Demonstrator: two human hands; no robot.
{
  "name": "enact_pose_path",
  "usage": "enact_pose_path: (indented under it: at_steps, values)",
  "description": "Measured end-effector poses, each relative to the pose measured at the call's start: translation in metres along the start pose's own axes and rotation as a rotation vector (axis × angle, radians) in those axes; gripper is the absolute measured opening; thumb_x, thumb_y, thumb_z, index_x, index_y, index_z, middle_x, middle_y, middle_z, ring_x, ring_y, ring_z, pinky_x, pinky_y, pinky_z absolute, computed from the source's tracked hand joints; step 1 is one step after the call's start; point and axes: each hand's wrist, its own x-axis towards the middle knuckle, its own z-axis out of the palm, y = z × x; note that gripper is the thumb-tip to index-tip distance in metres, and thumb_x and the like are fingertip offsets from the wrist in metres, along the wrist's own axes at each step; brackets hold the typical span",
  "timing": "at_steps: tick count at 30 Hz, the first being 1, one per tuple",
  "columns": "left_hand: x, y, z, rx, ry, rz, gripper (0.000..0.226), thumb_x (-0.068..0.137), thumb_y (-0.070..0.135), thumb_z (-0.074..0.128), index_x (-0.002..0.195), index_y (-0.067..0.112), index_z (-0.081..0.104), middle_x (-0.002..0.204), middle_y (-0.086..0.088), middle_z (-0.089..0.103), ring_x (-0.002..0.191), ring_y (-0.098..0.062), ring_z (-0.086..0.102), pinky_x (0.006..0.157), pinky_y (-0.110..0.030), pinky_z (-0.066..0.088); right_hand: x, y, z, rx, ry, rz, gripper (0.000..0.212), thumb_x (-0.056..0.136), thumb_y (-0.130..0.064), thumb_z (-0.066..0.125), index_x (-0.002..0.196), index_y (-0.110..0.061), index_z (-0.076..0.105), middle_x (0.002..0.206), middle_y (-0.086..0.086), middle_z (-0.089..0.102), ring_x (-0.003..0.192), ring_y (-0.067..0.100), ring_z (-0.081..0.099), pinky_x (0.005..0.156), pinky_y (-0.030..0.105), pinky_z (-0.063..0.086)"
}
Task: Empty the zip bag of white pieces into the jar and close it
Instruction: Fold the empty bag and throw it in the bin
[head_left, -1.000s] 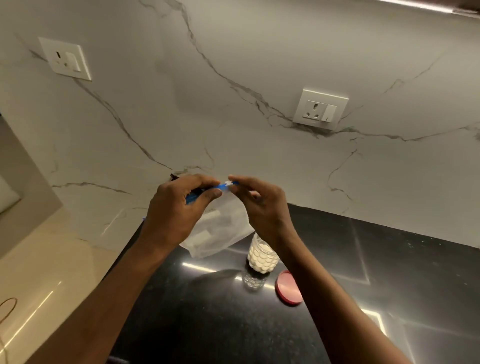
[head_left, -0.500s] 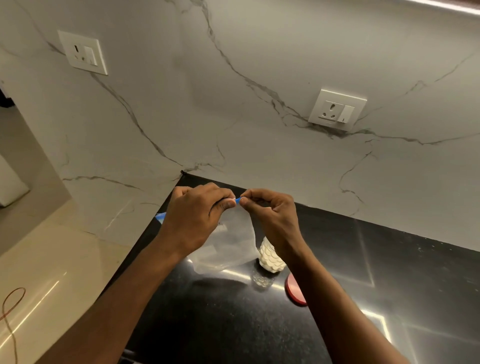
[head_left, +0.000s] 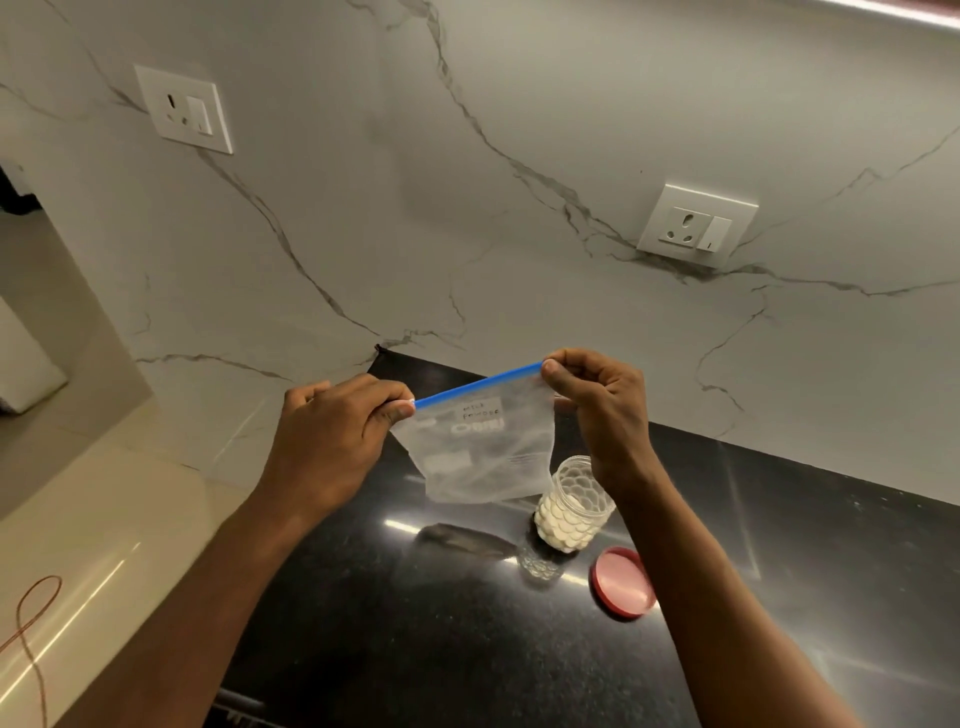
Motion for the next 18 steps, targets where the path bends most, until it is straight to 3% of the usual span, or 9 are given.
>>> enact_pose_path:
  at_steps: [3,6,8,11,14,16,18]
  values:
    - [-0.003,-0.008,-0.003,-0.058,0.014,0.003,0.022,0.100,0.042,0.062,0.110,0.027,0.075,0.101,0.017,0.072,0.088,-0.016,0.070,0.091,-0.053,0.057,0.003,0.000,0.003,0.012,-0.041,0.021,0.011,0.100,-0.007,0.067,0.094,-0.005,0.077,0.083,0.005,0.077,0.079,0.021,0.077,0.067,0.030,0.063]
    - [-0.005,-0.015,-0.004,-0.406,-0.012,-0.126,0.022,0.092,0.056,0.061,0.109,0.043,0.068,0.098,0.029,0.071,0.098,-0.002,0.071,0.078,-0.025,0.064,0.003,-0.002,0.006,0.086,-0.074,0.098,0.012,0.101,-0.013,0.066,0.093,-0.009,0.075,0.085,0.005,0.078,0.081,0.025,0.079,0.064,0.030,0.062]
    - [-0.008,-0.018,-0.002,-0.773,-0.090,-0.254,0.035,0.085,0.050,0.074,0.119,0.047,0.062,0.113,0.028,0.073,0.106,0.003,0.072,0.079,-0.015,0.061,0.004,-0.004,0.006,0.174,-0.080,0.177,0.014,0.102,-0.017,0.065,0.092,-0.013,0.073,0.087,0.006,0.078,0.083,0.029,0.079,0.065,0.035,0.064]
    - [-0.017,-0.019,0.016,-0.994,-0.240,-0.411,0.053,0.077,0.041,0.086,0.126,0.034,0.067,0.116,0.007,0.080,0.106,-0.014,0.078,0.079,-0.028,0.065,0.005,-0.002,0.010,0.262,-0.071,0.272,0.015,0.104,-0.027,0.062,0.098,-0.015,0.070,0.099,0.008,0.078,0.089,0.031,0.079,0.069,0.042,0.065]
    - [-0.024,-0.016,0.033,-0.998,-0.185,-0.516,0.033,0.089,0.033,0.082,0.120,0.026,0.073,0.107,-0.004,0.083,0.097,-0.026,0.081,0.077,-0.041,0.068,-0.004,0.011,0.018,0.234,-0.166,0.373,0.038,0.098,-0.041,0.070,0.124,-0.014,0.065,0.118,0.010,0.078,0.106,0.031,0.077,0.084,0.050,0.065]
    - [-0.025,-0.014,0.037,-1.080,-0.124,-0.576,0.024,0.094,0.029,0.077,0.118,0.024,0.074,0.106,-0.007,0.083,0.094,-0.026,0.082,0.070,-0.039,0.068,-0.018,0.025,0.020,0.178,-0.302,0.433,0.054,0.088,-0.035,0.082,0.135,-0.020,0.061,0.125,0.009,0.076,0.114,0.032,0.074,0.091,0.056,0.062]
    - [-0.024,-0.015,0.036,-1.185,-0.127,-0.593,0.024,0.096,0.025,0.075,0.121,0.024,0.073,0.111,-0.007,0.082,0.099,-0.026,0.081,0.071,-0.037,0.067,-0.032,0.039,0.022,0.149,-0.420,0.451,0.057,0.085,-0.020,0.085,0.136,-0.024,0.061,0.128,0.009,0.074,0.117,0.032,0.073,0.094,0.056,0.061]
